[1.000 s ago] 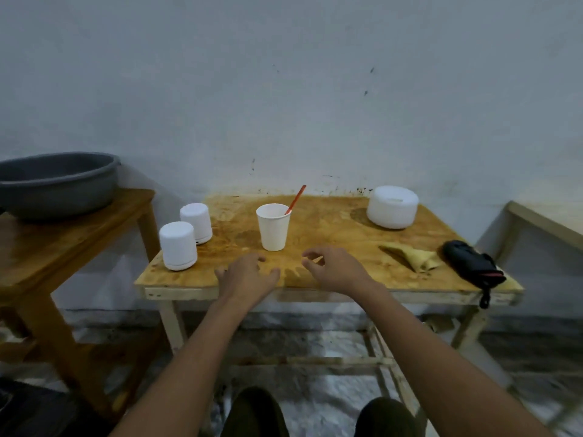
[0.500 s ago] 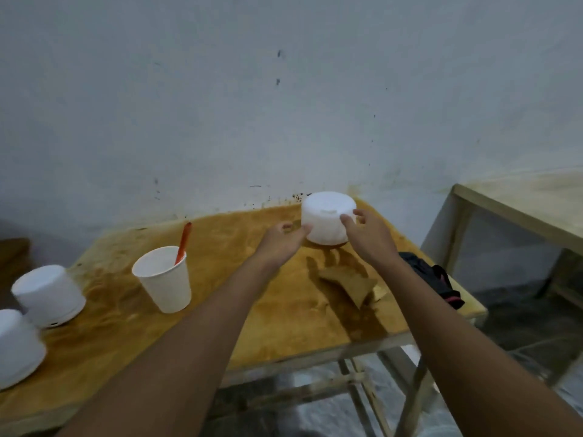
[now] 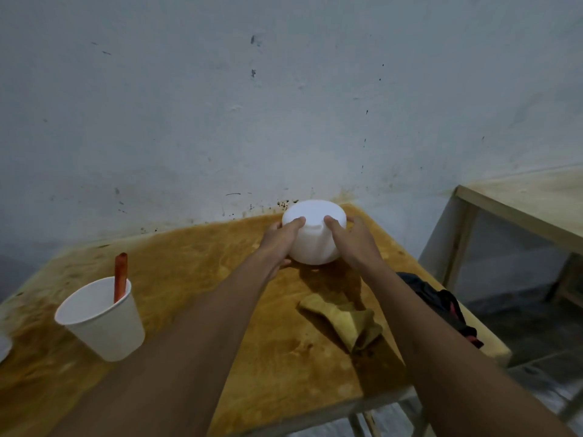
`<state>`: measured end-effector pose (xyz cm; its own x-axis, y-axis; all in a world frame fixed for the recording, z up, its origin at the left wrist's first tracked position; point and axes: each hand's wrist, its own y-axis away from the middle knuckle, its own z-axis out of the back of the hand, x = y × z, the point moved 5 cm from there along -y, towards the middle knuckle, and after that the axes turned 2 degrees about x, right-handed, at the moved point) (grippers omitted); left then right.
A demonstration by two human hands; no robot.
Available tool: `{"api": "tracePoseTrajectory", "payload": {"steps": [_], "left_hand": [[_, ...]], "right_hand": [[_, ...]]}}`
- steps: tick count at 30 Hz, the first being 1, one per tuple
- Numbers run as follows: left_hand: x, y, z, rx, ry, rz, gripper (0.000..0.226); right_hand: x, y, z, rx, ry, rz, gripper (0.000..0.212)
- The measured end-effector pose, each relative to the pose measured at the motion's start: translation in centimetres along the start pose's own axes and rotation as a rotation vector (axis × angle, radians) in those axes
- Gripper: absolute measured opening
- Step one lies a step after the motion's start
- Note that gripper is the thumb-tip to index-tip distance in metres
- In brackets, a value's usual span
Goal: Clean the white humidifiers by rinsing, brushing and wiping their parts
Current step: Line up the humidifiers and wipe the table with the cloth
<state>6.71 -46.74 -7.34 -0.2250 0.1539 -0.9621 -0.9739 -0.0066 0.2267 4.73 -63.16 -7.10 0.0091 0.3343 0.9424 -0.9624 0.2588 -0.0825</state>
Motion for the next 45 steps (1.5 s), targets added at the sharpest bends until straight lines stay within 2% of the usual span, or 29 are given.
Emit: {"api": "tracePoseTrajectory", "payload": {"steps": [10,15,21,27,36,45], "left_hand": [[-2.3,4.1,1.9,-0.046,0.077,-0.074,0.062],[-5.4,9.0,5.6,-0.074,0.083,-0.132,0.060],[-9.2,14.4,12.2,-0.126,0.072,-0.164,0.060],[-10.9,18.6,20.9,-0.237,0.057,-0.167,0.064],[-8.1,20.0,35.4,-0.418,-0.036,-0.090,0.071],[-2.9,15.5,44.4,-0.457,-0.077,0.046,0.062]], "right_hand": [[4.1,4.2,0.8,-0.062,-0.091,0.076,0.062],[10.0,8.3,0.7,-0.056,-0.098,0.131,0.059],[16.7,12.5,-1.6,0.027,-0.155,0.152,0.062],[22.2,15.4,-7.5,0.143,-0.174,0.189,0.063],[26.8,17.7,-22.2,0.353,-0.172,0.174,0.065],[25.6,16.2,-35.7,0.372,-0.125,0.068,0.070]]}}
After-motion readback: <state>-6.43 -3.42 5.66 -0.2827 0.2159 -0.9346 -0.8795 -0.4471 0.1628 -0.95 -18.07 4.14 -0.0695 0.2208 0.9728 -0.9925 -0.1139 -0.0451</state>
